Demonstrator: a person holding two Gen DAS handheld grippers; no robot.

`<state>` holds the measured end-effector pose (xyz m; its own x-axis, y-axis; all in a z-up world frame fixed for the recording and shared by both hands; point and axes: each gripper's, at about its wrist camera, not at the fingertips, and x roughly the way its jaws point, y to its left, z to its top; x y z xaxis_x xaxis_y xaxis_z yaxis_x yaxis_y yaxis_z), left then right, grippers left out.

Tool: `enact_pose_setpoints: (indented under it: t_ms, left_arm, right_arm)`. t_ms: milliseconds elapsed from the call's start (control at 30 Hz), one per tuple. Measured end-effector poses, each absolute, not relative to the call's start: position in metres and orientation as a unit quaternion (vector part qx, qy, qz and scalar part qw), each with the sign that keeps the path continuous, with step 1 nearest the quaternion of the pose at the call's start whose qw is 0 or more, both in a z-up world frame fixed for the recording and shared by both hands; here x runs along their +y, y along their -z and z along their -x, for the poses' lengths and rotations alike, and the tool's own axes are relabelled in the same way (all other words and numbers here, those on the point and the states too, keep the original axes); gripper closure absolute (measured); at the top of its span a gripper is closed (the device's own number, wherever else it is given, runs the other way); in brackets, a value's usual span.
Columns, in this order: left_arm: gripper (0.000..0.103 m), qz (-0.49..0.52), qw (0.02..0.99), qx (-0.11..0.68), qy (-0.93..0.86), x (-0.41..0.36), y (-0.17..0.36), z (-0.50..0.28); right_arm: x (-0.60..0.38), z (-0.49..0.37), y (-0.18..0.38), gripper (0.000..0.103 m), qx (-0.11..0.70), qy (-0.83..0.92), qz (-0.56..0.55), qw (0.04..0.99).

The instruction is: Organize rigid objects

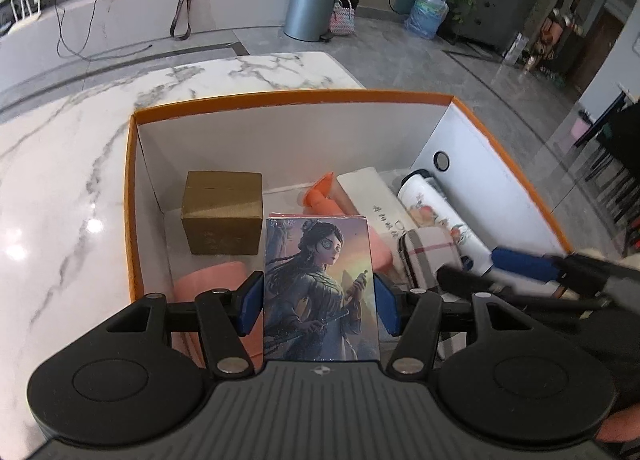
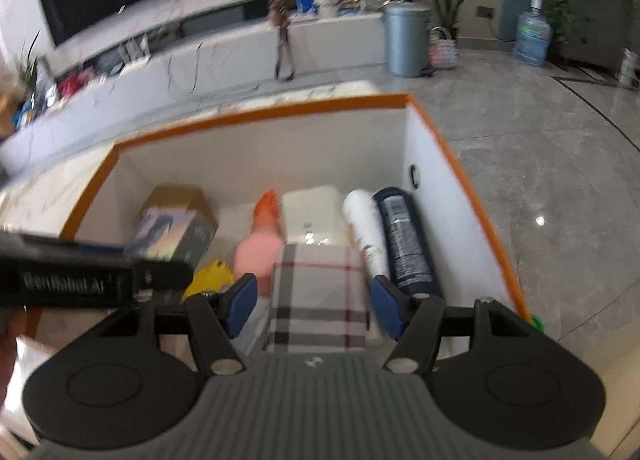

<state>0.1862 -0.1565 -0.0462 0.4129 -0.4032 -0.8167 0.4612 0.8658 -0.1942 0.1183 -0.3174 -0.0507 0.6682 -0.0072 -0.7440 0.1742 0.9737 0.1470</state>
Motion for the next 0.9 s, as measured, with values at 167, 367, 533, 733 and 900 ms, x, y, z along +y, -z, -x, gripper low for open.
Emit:
enact_pose_setpoints:
  t_ms: [167,367,533,733,900]
  left_arm:
    - [0.037,-0.078,0.841,0.481,0.235,-0.170,0.055,-0.183]
    - [0.036,-0.087,0.842,0.482,0.226,-0.172,0.060,-0.182]
    - [0.032,-0.076,0.849,0.471,0.227,-0.167,0.057,-0.181]
    - [0.029,-0.050,0.860,0.449,0.238,-0.159,0.046,-0.178]
    - [0.025,-0.029,0.888,0.394,0.235,-0.145,0.024,-0.167]
  right_arm:
    - [-0.319,-0.119,0.051,0.038,0.397,0.050,-0.110,0.910]
    - [-0.317,-0.121,0.053,0.035,0.402,0.048,-0.102,0.909]
    - [-0.317,-0.122,0.053,0.035,0.401,0.048,-0.103,0.909]
    - [-0.321,-0.117,0.052,0.035,0.392,0.050,-0.113,0.912]
    - [-0.324,-0.110,0.047,0.027,0.369,0.051,-0.125,0.920]
